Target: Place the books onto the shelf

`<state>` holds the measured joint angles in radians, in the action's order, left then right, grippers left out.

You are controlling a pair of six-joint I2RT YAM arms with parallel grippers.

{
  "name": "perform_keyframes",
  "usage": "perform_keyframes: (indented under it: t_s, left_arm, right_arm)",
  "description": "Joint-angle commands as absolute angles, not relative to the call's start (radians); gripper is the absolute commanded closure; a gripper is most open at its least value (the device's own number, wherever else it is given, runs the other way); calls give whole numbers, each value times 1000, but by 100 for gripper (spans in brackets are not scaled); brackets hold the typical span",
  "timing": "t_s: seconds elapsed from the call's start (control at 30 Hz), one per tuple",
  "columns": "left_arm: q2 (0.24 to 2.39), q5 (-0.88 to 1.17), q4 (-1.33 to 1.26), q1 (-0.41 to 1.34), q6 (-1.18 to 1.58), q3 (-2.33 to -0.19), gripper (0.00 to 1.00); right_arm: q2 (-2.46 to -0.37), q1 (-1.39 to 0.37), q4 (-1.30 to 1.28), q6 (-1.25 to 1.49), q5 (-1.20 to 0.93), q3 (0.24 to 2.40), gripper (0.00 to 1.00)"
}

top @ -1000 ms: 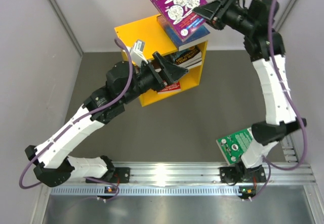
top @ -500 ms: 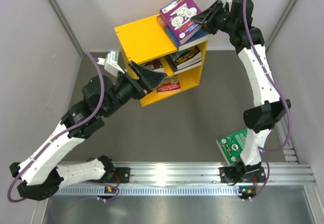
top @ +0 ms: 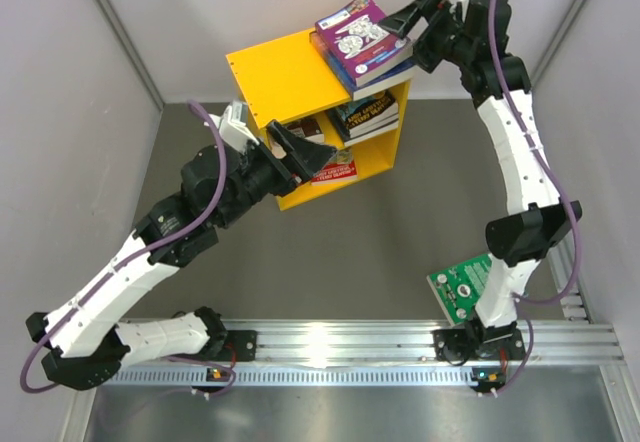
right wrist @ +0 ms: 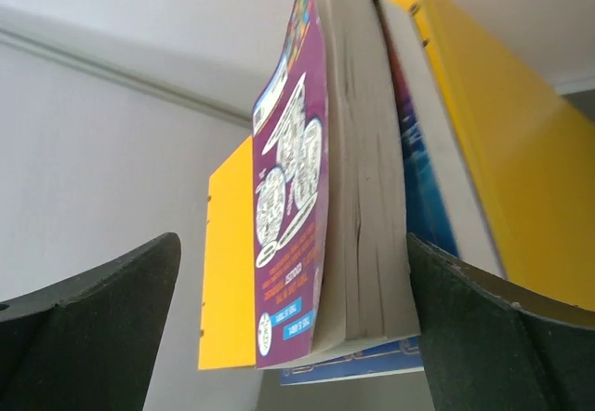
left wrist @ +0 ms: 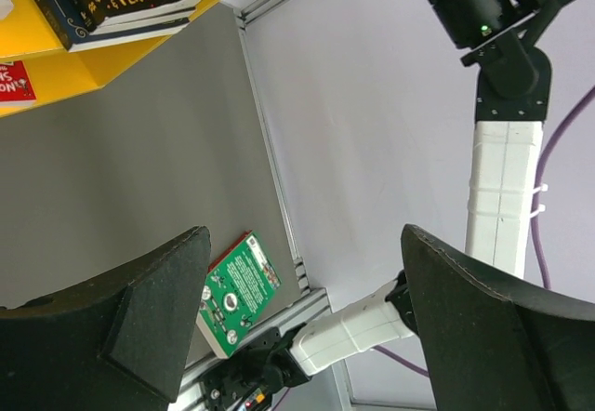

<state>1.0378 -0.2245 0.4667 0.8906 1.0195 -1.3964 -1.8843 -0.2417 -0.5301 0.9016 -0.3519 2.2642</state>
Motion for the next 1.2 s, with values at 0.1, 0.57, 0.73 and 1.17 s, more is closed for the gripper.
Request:
perform_keyframes:
  t_s: [0.1, 0.57, 0.73, 1.17]
  left_arm:
    - [1048, -209, 448, 885, 1005, -1401, 12]
    - [1190, -55, 537, 882, 966, -1442, 12]
    - [1252, 96, 410, 885, 1023, -1342, 15]
    - [1356, 241, 374, 884, 1009, -1371, 17]
  right_arm:
    - [-1781, -190, -609, 756, -163, 2350, 0]
    - [-1344, -78, -1056, 629, 340, 1733, 0]
    - [-1152, -14, -1163, 679, 263, 1242, 0]
    - [-985, 196, -1102, 762, 94, 686, 0]
